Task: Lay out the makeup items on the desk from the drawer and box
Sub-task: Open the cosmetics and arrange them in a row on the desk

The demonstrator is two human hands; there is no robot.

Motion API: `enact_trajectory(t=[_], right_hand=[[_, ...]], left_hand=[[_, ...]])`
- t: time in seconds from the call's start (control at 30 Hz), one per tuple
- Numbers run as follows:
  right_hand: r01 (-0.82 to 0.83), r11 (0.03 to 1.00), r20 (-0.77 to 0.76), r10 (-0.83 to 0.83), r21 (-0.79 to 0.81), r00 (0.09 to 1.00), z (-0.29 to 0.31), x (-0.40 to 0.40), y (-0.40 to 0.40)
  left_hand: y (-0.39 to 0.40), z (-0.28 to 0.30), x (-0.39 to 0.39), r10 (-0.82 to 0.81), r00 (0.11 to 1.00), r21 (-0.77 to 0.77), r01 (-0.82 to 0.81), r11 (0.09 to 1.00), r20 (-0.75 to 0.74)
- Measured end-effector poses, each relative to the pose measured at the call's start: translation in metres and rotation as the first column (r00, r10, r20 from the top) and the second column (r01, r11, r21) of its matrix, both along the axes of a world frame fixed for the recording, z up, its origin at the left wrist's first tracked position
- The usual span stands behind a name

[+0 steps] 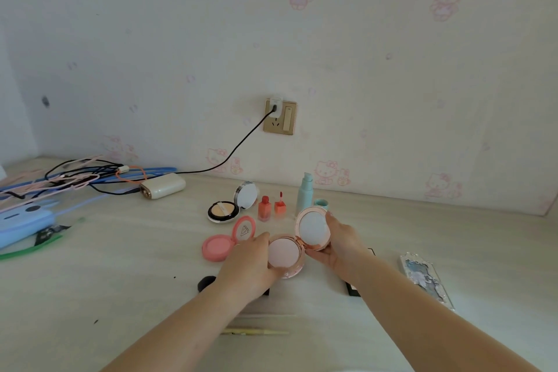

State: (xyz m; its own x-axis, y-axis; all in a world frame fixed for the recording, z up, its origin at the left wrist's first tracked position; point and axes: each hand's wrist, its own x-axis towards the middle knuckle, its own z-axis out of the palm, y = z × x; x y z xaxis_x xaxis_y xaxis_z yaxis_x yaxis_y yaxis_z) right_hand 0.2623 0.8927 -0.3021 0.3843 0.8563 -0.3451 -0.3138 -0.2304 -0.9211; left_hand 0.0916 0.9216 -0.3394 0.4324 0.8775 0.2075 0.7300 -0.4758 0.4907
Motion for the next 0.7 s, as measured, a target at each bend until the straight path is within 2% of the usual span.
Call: enact_trajectory(t=[0.1,0.33,0.57,0.7], right_hand=[[0.021,1.000,-0.019,-0.021,-0.012,1.000,-0.003,-0.001,0.008],[-0.012,1.000,-0.028,0.012,-0.026,1.000,-0.014,-0.010,0.025],[-0.002,0.999,-0.014,0.001,-0.048,1.000,-0.015,-0.008,0.035],[-0.017,0.998,0.013,0.017,-0.063,1.000,-0.015,-0.006,0.031]], left_hand=[[0.003,-0.002,-0.002,-0.021,0.999,-0.009,0.021,1.000,0.036],[0.010,-0.009,-0.003,0.041,0.997,0.053,-0.037,0.998,-0.073],[0.011,-0.010,-0.004,0.059,0.992,0.062,-0.053,0.997,-0.109],[0.011,-0.007,-0.007,0.025,0.996,0.020,-0.023,1.000,-0.080]])
